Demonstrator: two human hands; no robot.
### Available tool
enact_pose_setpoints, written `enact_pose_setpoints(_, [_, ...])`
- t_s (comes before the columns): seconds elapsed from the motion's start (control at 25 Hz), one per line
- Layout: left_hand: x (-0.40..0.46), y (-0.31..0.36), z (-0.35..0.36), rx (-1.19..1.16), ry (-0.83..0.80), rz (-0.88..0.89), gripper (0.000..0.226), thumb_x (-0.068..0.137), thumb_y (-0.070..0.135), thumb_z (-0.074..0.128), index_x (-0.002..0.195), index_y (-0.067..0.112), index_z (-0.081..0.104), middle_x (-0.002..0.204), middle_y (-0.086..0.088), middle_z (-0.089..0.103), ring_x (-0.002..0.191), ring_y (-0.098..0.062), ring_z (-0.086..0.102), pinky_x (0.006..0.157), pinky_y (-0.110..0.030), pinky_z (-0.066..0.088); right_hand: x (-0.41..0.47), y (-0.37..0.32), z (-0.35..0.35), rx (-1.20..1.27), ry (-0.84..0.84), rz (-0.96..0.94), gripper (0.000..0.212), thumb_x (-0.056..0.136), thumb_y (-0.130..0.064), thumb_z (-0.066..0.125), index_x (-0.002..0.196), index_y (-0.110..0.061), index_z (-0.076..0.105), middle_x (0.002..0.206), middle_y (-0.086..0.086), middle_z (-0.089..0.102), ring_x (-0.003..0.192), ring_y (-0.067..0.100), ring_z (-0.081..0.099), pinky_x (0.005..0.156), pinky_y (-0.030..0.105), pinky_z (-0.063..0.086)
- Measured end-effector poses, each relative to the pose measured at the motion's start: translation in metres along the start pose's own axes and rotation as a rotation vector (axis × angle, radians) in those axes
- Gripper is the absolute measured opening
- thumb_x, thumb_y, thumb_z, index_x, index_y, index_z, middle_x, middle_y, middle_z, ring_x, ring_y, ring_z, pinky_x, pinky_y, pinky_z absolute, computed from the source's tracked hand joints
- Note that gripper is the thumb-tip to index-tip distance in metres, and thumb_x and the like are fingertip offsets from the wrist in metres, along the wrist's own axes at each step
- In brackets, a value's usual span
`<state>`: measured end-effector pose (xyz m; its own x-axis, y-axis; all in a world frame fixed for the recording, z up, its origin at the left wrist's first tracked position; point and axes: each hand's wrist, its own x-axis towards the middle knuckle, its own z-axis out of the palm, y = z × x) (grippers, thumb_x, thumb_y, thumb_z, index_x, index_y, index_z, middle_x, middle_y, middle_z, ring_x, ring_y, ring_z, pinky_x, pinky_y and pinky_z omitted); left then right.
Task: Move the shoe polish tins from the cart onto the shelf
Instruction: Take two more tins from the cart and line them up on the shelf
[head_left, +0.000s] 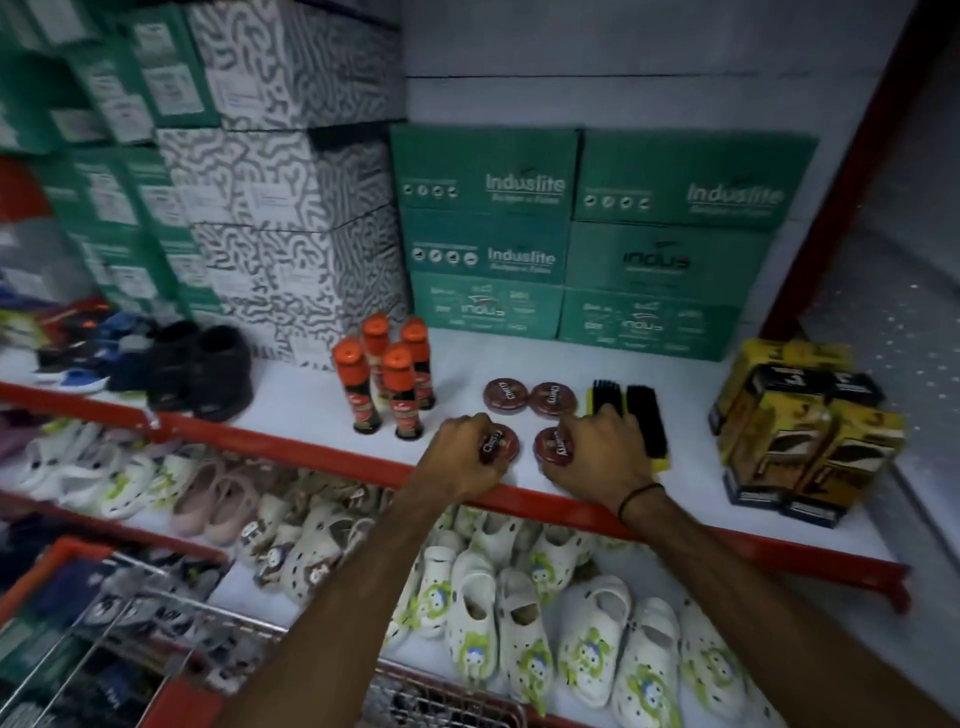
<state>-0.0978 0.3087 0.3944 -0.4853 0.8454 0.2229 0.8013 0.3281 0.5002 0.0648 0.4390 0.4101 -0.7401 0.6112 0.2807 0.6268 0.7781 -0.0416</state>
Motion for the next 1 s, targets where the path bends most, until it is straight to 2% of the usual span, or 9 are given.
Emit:
enact_pose_setpoints(0.12, [0.012,-0.004,0.008,0.072,0.009,0.024,0.027,0.070,0.025,0.067,0.096,0.016,0.071,0.102,-0.009,0.072,0.099,-0.034,0.066,0.080,-0.036,0.052,0.005,0.001,0.003,-0.020,0.012,-0.013,0.043,0.069,-0.064,0.066,0.086,-0.024,0.069,0.093,0.003,0.074,0.100,0.030,0.058,0.082,0.041,0.041])
enact_pose_setpoints(0.24, [0.018,-0.002,0.009,0.140,0.025,0.027,0.043,0.078,0.029,0.070,0.121,0.025,0.070,0.137,-0.014,0.061,0.125,-0.038,0.055,0.103,-0.043,0.047,0.010,0.001,0.007,-0.047,0.022,-0.033,0.043,0.074,-0.061,0.061,0.096,-0.027,0.075,0.104,0.000,0.073,0.107,0.029,0.056,0.088,0.044,0.043])
enact_pose_setpoints(0.28, [0.018,0.000,0.008,0.140,0.027,0.025,0.044,0.080,0.027,0.070,0.125,0.025,0.069,0.142,-0.017,0.057,0.130,-0.039,0.051,0.106,-0.044,0.044,0.012,0.002,0.008,-0.054,0.017,-0.032,0.042,0.075,-0.059,0.060,0.097,-0.027,0.075,0.105,0.000,0.073,0.107,0.030,0.056,0.089,0.044,0.043])
enact_pose_setpoints(0.4, [0.019,0.004,0.004,0.079,0.038,0.066,0.040,0.082,0.023,0.069,0.123,0.021,0.071,0.140,-0.016,0.060,0.128,-0.038,0.054,0.104,-0.043,0.046,0.017,0.001,0.011,-0.059,-0.002,-0.024,0.042,0.077,-0.058,0.058,0.099,-0.027,0.075,0.109,-0.001,0.072,0.108,0.030,0.056,0.089,0.044,0.043])
enact_pose_setpoints(0.52, [0.032,0.001,0.003,0.057,0.026,0.130,0.043,0.087,0.018,0.057,0.129,0.020,0.065,0.139,-0.007,0.063,0.122,-0.033,0.058,0.103,-0.047,0.049,0.022,0.006,0.010,0.035,0.038,-0.003,0.045,0.080,-0.058,0.057,0.113,-0.031,0.071,0.116,-0.003,0.072,0.109,0.031,0.057,0.090,0.045,0.043])
enact_pose_setpoints(0.64, [0.055,-0.003,0.004,0.132,-0.053,0.122,0.059,0.086,0.000,0.050,0.143,0.016,0.051,0.151,-0.010,0.053,0.139,-0.037,0.047,0.120,-0.051,0.032,0.042,0.010,0.004,0.068,-0.020,-0.011,0.045,0.087,-0.038,0.054,0.130,-0.027,0.061,0.137,-0.002,0.063,0.126,0.030,0.052,0.101,0.047,0.038])
enact_pose_setpoints(0.72, [0.066,-0.004,0.005,0.187,-0.106,0.081,0.059,0.091,0.003,0.049,0.148,0.019,0.045,0.154,-0.010,0.049,0.148,-0.038,0.035,0.123,-0.052,0.026,0.054,0.008,0.003,0.031,-0.141,-0.048,0.047,0.089,-0.032,0.052,0.136,-0.028,0.056,0.145,-0.002,0.058,0.138,0.027,0.044,0.113,0.052,0.029])
enact_pose_setpoints(0.8, [0.070,-0.002,0.007,0.216,-0.158,0.044,0.056,0.096,0.010,0.048,0.150,0.023,0.043,0.153,-0.010,0.051,0.151,-0.037,0.029,0.122,-0.054,0.027,0.060,0.009,0.007,0.038,-0.216,-0.072,0.044,0.091,-0.030,0.052,0.135,-0.031,0.057,0.141,-0.001,0.061,0.139,0.026,0.044,0.118,0.059,0.020])
enact_pose_setpoints(1.0, [0.067,-0.002,0.010,0.206,-0.125,0.044,0.052,0.097,0.012,0.049,0.147,0.027,0.049,0.153,-0.012,0.051,0.153,-0.034,0.027,0.120,-0.055,0.029,0.057,0.013,0.009,0.066,-0.171,-0.116,0.039,0.096,-0.030,0.049,0.134,-0.030,0.059,0.144,-0.004,0.059,0.135,0.024,0.048,0.119,0.061,0.018])
